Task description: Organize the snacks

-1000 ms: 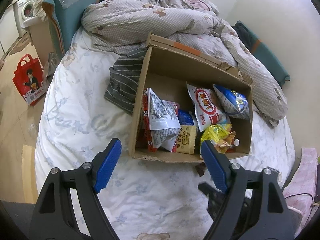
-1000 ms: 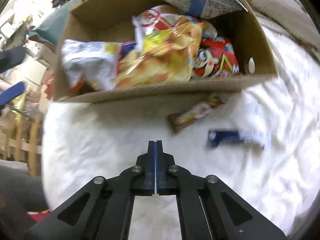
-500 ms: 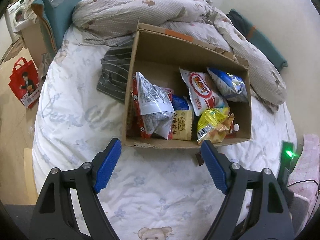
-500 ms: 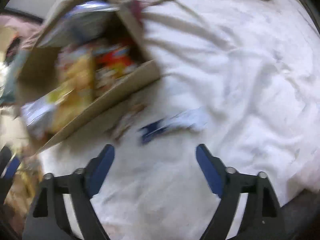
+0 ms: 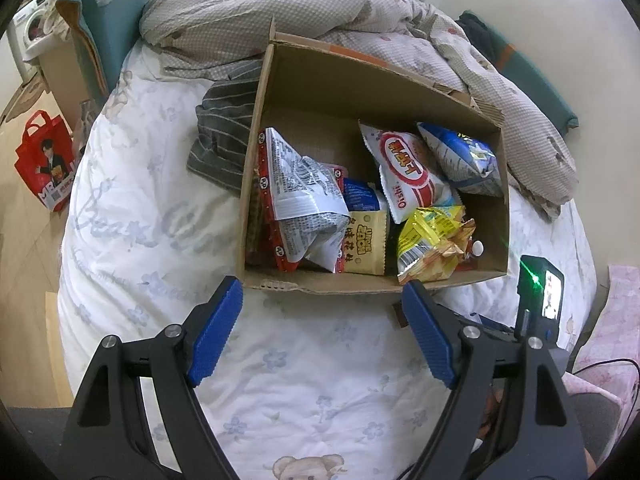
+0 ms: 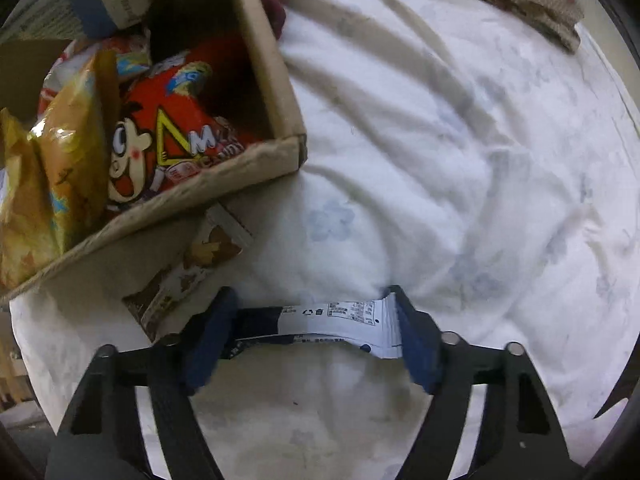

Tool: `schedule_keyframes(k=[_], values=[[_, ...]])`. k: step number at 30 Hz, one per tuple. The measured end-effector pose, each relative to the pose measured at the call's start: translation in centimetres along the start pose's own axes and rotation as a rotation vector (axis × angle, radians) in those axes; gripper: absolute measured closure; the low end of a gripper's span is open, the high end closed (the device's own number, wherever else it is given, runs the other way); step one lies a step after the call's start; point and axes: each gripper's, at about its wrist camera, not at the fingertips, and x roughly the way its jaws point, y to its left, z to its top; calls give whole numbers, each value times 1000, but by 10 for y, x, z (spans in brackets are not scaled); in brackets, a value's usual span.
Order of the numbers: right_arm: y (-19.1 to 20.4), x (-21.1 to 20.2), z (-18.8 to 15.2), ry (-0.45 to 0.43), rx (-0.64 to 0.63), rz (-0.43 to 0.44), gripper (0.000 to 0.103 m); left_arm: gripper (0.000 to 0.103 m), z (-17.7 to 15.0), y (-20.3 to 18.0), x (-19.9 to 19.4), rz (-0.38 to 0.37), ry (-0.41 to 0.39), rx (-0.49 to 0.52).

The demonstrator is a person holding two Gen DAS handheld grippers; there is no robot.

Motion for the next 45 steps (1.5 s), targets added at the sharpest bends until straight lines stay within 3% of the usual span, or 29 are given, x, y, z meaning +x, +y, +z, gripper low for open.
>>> schedule_keyframes(k=[5, 8, 10, 16, 20, 25, 31, 34, 36, 37, 38, 40, 45], values=[[-24, -17, -6, 9, 22, 13, 77, 24, -3, -8, 0, -2, -2, 27], [-34, -25, -12, 32, 78, 84, 86, 24, -8, -15, 1, 11, 1, 70], [-34, -38, -16, 22, 81, 129, 100, 24, -12, -18, 3, 12, 8, 93], [-56, -98, -31, -55, 48, 225, 103, 24, -25, -35, 15, -15, 39, 161], [-61, -131, -35, -136, 36, 265, 103, 24, -40, -62, 33, -13, 69, 285], [-69, -139, -31, -180, 82, 292, 103, 28, -57, -100, 69, 0, 112, 438], [-73, -117, -16, -175, 139, 335, 103, 52, -57, -134, 121, 8, 187, 518], [-75, -120, -15, -181, 152, 354, 103, 54, -52, -138, 134, 43, 200, 519], [-77, -120, -15, -184, 161, 365, 103, 66, -49, -141, 141, 50, 210, 521], [-77, -121, -15, -186, 165, 374, 103, 81, -47, -142, 142, 48, 214, 524], [-77, -122, -15, -187, 166, 380, 103, 89, -48, -143, 142, 12, 225, 532], [-75, -124, -14, -196, 162, 385, 103, 96, -50, -147, 138, -5, 222, 558], [-74, -128, -13, -211, 165, 407, 103, 101, -54, -133, 115, -51, 246, 517]])
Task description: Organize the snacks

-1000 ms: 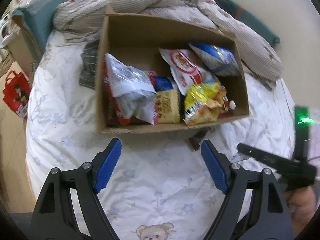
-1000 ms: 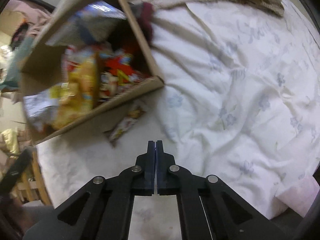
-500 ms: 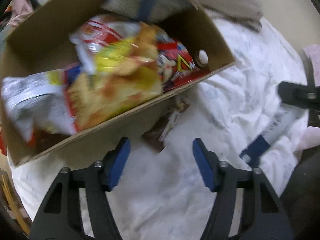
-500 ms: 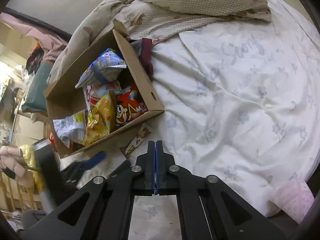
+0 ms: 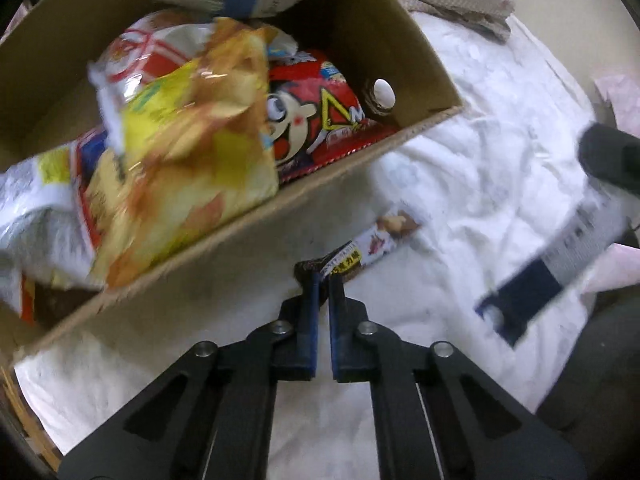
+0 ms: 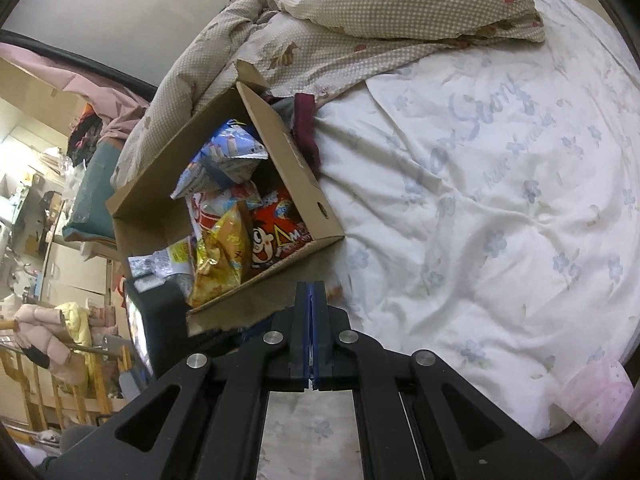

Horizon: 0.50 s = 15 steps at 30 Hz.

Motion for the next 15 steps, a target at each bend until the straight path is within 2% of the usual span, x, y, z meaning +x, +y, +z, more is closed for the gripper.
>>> schedule_keyframes(k=[3, 7, 12, 15], values=[[5, -2, 0, -10, -8, 9, 103, 101, -11, 5, -15, -21, -8, -17], [10, -4, -2, -17, -21, 19, 103, 102, -38, 9, -51, -14, -41, -25], [22, -13, -3, -43, -52, 58, 103, 102, -62, 28, -110, -17, -123, -73], [44, -24, 3, -70, -93, 96, 103, 103, -57, 40, -152, 3, -216, -89]])
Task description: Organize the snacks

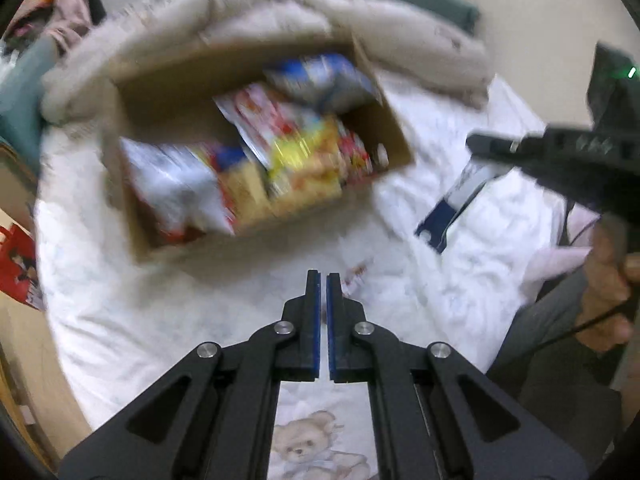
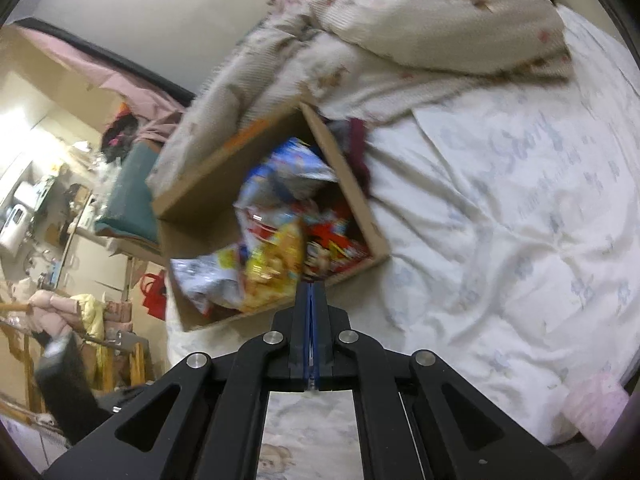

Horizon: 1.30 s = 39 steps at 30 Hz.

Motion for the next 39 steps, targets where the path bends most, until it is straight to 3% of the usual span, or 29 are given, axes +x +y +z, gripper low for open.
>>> schedule_keyframes(k=[4, 6, 8, 9, 11, 12, 18, 23, 27, 33, 39], values=[[34, -4, 19, -29, -65, 38, 103, 102, 31, 22, -34, 27, -108, -36], [47, -6, 29, -49, -85, 45, 103, 102, 39, 30, -29, 17, -98, -46], [57, -8, 37, -72, -110, 51, 103, 96, 37, 30, -7, -44, -19, -61], [59, -8, 40, -80, -126, 46, 103, 90, 31, 28, 2, -60, 13, -58], [56, -5, 41, -75, -136, 33, 103, 47, 19, 15, 36, -52, 97, -32], [52, -4, 41, -70, -133, 25, 103, 45, 13, 7, 49, -57, 118, -17], [27, -7, 42, -64, -96, -3, 103, 46, -10, -37, 148, -2, 285, 154], [17, -12, 44, -62, -80, -9, 103, 84, -13, -41, 174, 15, 322, 156], [18, -9, 48, -61, -76, 12, 103, 87, -5, -33, 140, -5, 278, 113], [39, 5, 59, -65, -95, 53, 103, 87, 18, -14, 28, -41, 39, 85], [71, 37, 71, -37, -145, 84, 103, 87, 64, 52, -7, 55, -113, -84]])
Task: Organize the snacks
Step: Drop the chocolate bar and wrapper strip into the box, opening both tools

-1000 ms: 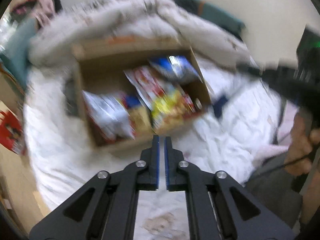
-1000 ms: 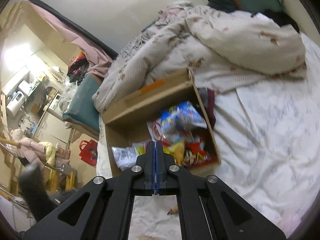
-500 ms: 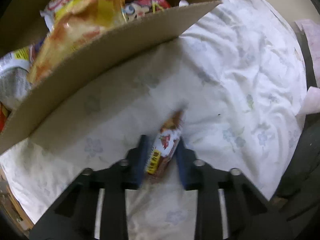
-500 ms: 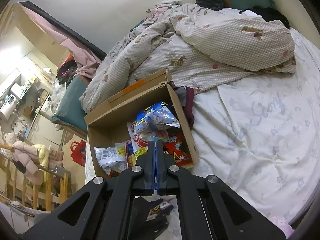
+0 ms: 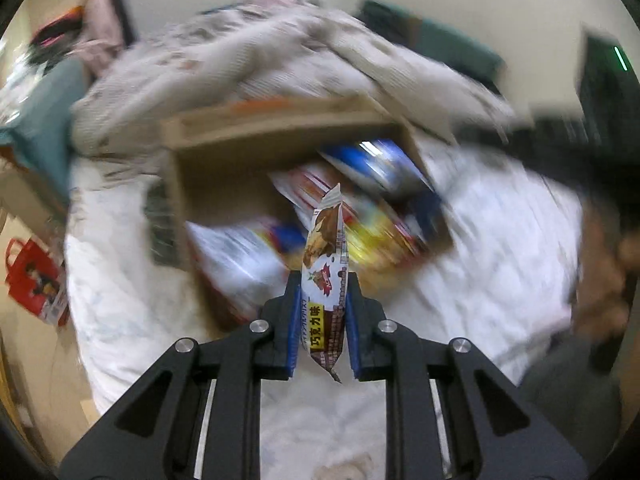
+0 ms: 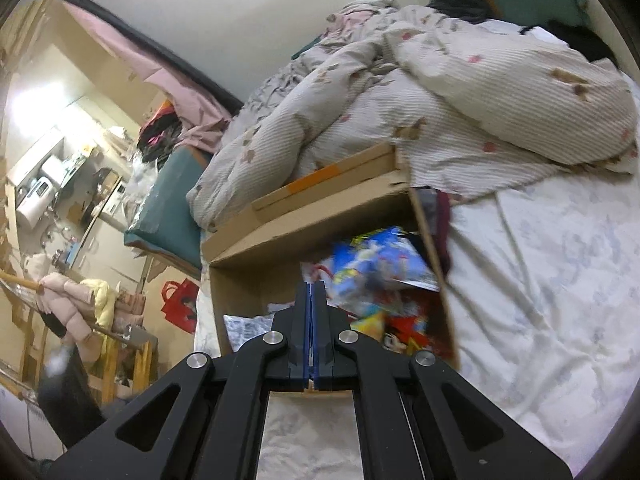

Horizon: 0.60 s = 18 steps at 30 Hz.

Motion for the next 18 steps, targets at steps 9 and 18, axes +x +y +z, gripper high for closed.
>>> schedule_keyframes(k=[9, 18], values=[[20, 80, 0, 148, -42, 28, 102, 86, 36, 38, 46, 31, -3, -115], [27, 103, 2, 131, -69, 17, 96, 45, 38, 45, 69, 54, 45, -104]])
